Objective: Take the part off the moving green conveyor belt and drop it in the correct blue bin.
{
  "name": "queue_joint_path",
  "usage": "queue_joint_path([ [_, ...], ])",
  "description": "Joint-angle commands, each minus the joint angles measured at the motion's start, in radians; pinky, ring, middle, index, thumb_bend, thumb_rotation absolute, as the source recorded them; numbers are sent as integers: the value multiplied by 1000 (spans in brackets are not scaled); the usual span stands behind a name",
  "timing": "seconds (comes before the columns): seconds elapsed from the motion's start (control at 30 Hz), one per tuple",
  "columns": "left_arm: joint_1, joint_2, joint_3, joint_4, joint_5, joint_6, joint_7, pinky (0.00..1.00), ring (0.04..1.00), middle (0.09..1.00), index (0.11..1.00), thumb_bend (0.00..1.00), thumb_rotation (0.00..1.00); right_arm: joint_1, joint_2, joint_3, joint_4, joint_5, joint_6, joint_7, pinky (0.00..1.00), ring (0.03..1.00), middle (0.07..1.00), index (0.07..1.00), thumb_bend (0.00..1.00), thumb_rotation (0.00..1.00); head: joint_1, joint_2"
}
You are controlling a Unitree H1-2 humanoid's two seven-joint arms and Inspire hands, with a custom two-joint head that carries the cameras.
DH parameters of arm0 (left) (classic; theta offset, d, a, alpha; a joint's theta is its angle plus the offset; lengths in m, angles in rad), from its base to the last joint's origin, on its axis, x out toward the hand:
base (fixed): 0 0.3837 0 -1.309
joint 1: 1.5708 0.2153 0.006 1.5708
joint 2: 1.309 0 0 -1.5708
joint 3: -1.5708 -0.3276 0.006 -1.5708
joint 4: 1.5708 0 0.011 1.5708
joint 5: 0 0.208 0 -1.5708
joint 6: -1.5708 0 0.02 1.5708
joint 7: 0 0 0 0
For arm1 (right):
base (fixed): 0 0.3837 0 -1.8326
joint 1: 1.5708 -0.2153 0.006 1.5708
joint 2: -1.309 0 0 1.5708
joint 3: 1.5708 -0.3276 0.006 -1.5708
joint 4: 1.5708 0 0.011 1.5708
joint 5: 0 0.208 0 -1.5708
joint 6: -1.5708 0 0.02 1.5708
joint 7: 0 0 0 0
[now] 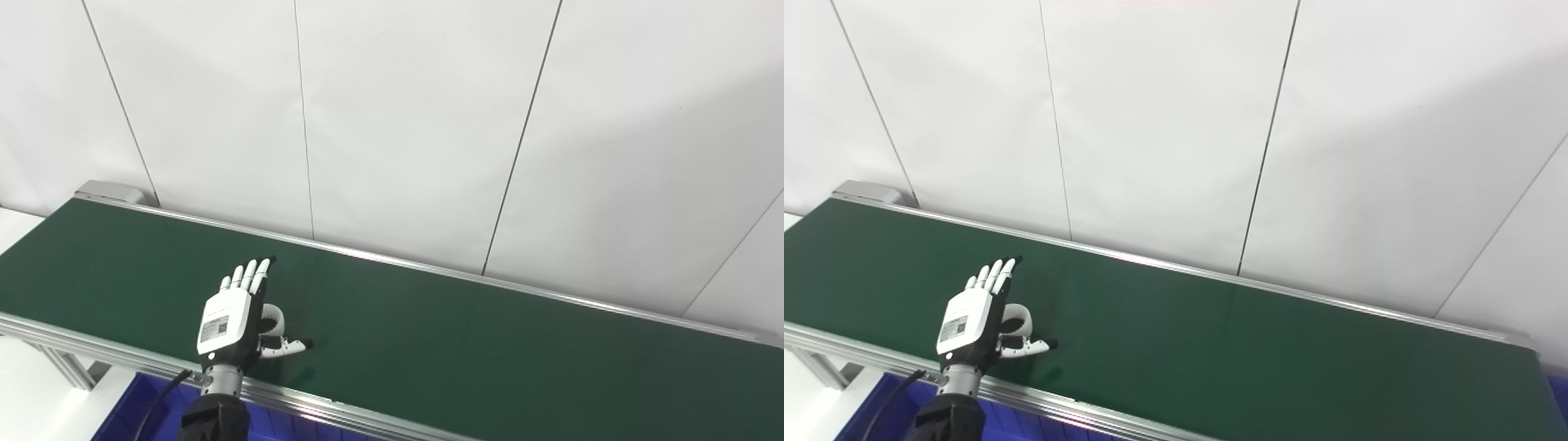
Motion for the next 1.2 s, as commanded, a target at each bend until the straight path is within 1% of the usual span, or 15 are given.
queue_joint_path([
  [0.0,-37,23,3,-21,7,18,29,1000,990,980,947,773,118,-6,4,-2,-14,9,-53,-11,658,770,813,839,929,166,-1,0],
  [0.13,-49,29,0,8,2,20,40,987,970,967,931,773,26,-6,4,-2,-19,-4,-41,-13,655,765,812,839,930,210,-1,2],
  [0.37,-80,36,-17,86,-10,7,53,955,954,959,917,742,0,0,4,-2,-25,6,-39,-8,660,767,815,837,928,196,-2,6],
  [0.5,-102,41,-34,153,-30,-28,80,870,915,934,891,731,0,1,3,-2,-25,3,-41,-10,664,770,815,842,928,207,-1,9],
  [0.6,-114,36,-35,183,-79,-69,66,787,874,899,868,703,0,3,4,-3,-27,8,-48,-12,660,761,808,840,933,203,0,12],
  [0.7,-116,35,-40,184,-126,-99,32,746,808,844,836,644,0,7,4,-3,-33,4,-42,-12,668,764,808,845,925,203,0,14],
  [0.73,-115,38,-47,179,-137,-113,20,717,779,819,812,632,0,9,4,-3,-35,5,-40,-11,668,765,809,846,925,206,1,16],
  [0.77,-114,40,-53,174,-144,-121,11,649,719,765,758,616,0,10,5,-4,-36,7,-39,-11,668,768,810,847,927,211,1,16],
  [0.8,-114,41,-62,176,-149,-139,11,643,714,760,753,615,0,11,5,-4,-39,9,-34,-8,668,768,810,847,927,211,1,16],
  [0.87,-113,43,-73,173,-166,-160,-5,568,645,689,700,631,0,12,6,-4,-41,10,-32,-6,667,773,815,846,925,212,1,18],
  [0.9,-113,44,-77,170,-177,-165,-18,433,515,581,666,554,0,12,6,-5,-41,10,-33,-6,666,772,815,846,926,215,1,18],
  [0.93,-107,44,-78,151,-197,-162,-48,387,471,544,655,529,0,11,6,-4,-40,8,-37,-9,666,772,815,846,927,216,0,18],
  [1.03,-97,49,-86,116,-221,-155,-95,324,388,496,566,499,0,11,7,-4,-40,6,-44,-13,661,768,814,846,921,213,-1,17],
  [1.07,-96,51,-88,112,-222,-155,-101,289,426,456,526,500,0,11,8,-4,-39,6,-44,-12,661,769,815,846,920,217,-2,18],
  [1.17,-86,64,-103,91,-204,-140,-122,251,441,431,510,499,0,11,9,-5,-37,8,-45,-13,660,772,818,847,920,217,-3,18],
])
